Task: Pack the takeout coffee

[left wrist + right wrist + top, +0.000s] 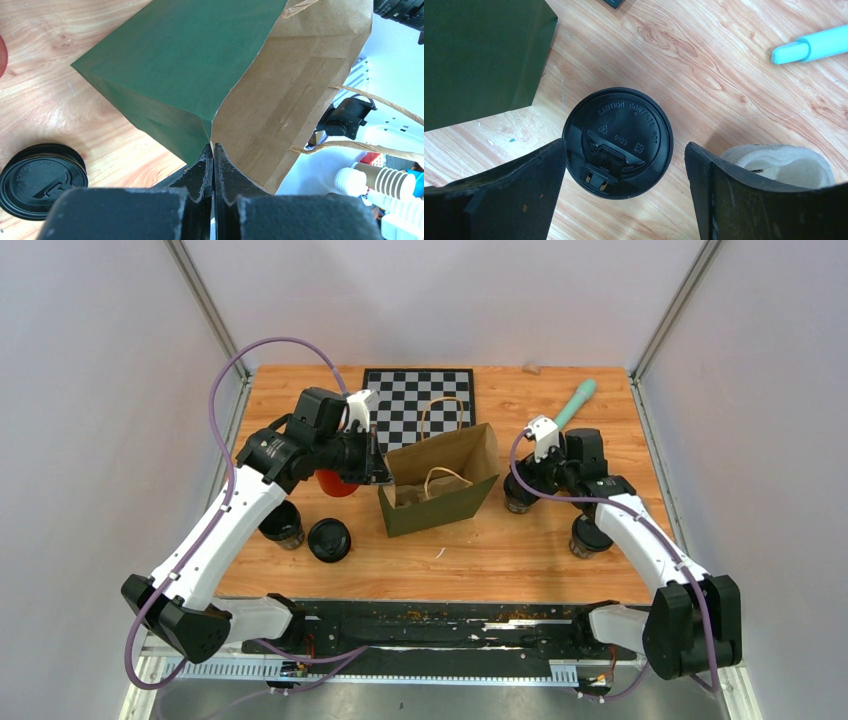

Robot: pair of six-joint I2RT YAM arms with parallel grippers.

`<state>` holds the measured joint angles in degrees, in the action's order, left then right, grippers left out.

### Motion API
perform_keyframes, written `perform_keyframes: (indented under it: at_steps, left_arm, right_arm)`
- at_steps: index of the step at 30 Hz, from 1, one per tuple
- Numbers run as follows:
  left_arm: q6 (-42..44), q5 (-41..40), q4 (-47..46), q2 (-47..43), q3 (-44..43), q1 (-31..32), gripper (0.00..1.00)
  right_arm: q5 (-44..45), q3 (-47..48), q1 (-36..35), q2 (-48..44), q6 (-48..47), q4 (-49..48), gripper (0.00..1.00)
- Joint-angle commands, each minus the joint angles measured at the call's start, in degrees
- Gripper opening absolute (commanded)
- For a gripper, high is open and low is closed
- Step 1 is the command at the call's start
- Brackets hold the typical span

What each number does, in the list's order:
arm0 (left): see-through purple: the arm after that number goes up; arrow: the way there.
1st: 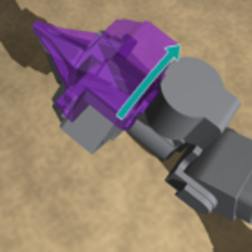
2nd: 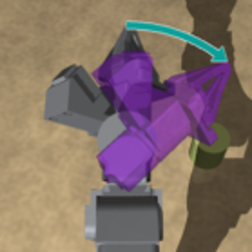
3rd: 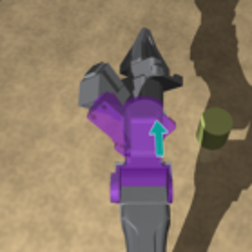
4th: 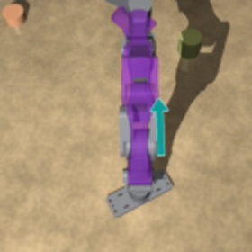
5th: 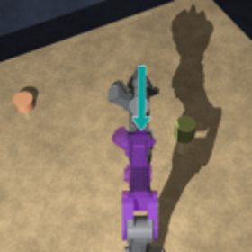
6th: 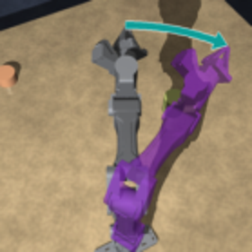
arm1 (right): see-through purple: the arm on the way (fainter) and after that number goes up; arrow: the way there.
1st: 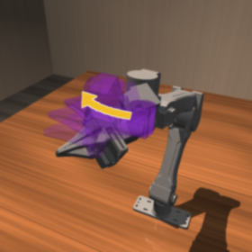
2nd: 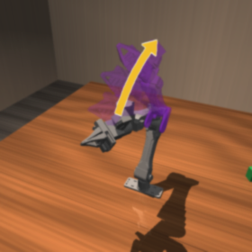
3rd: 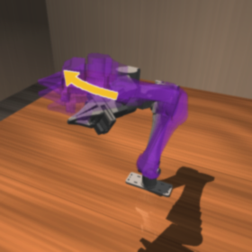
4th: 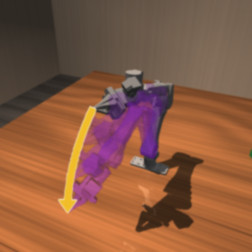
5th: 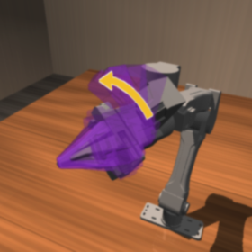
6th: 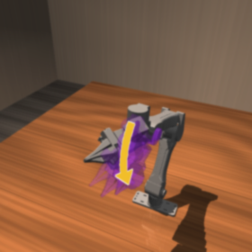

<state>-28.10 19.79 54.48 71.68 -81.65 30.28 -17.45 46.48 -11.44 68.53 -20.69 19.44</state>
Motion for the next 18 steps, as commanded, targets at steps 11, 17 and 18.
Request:
perform_keyframes:
  at_steps: [11, 17, 18]
  left_arm:
    - [1.17, -0.45, -0.25, -1.03, -1.62, -0.14, 0.03]
    - [1.22, -0.79, -0.07, -0.94, -1.95, -0.14, 0.03]
    - [1.15, -0.74, -0.05, -0.81, -2.07, -0.18, 0.03]
  right_arm:
    - [-0.91, 3.10, -2.35, 4.23, 0.92, -1.25, 0.88]
    - [-0.90, 5.31, -2.33, 2.46, 1.01, 0.06, 0.88]
    - [-1.02, 5.84, -2.31, 2.40, 0.92, 0.38, 0.88]
